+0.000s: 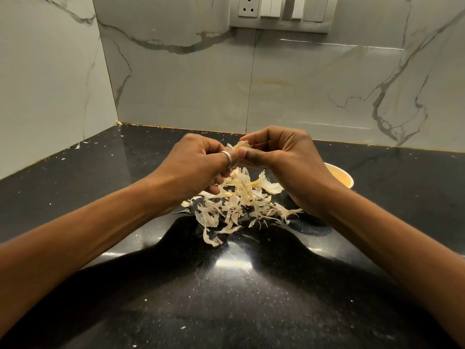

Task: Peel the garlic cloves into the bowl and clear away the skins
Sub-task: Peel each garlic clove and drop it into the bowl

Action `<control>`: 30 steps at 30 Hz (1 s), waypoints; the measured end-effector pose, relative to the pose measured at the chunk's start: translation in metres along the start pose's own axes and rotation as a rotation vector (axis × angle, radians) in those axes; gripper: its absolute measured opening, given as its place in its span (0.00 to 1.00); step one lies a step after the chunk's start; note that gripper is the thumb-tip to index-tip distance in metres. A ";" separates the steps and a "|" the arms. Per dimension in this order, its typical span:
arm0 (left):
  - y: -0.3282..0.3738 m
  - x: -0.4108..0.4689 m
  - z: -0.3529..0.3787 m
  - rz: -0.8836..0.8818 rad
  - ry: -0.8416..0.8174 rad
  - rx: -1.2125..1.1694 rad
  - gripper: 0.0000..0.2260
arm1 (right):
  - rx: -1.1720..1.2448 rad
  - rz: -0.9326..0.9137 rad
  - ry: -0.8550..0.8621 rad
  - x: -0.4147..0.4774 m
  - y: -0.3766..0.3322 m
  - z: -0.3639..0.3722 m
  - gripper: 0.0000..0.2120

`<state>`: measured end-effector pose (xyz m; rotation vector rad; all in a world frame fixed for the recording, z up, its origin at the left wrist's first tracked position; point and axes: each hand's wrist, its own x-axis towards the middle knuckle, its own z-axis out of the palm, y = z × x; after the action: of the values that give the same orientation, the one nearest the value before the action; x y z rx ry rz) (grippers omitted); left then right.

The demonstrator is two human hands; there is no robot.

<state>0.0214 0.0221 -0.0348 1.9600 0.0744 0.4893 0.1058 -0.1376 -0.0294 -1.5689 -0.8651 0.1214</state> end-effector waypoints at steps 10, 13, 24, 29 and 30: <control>0.002 -0.001 -0.002 0.027 -0.032 0.009 0.09 | 0.315 0.202 -0.017 0.002 -0.007 -0.002 0.07; 0.000 0.001 -0.004 0.023 -0.025 0.030 0.09 | 0.345 0.224 -0.019 0.002 -0.008 -0.003 0.07; -0.002 0.006 -0.011 -0.003 0.031 0.054 0.09 | 0.453 0.340 -0.024 0.002 -0.015 -0.009 0.11; -0.001 0.007 -0.009 -0.027 0.043 0.013 0.09 | 0.480 0.368 0.029 0.003 -0.015 -0.013 0.11; -0.001 0.007 -0.008 -0.031 0.040 0.015 0.08 | 0.482 0.371 0.029 0.003 -0.015 -0.013 0.11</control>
<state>0.0246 0.0315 -0.0307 1.9606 0.1338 0.5094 0.1083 -0.1474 -0.0115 -1.2518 -0.4651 0.5322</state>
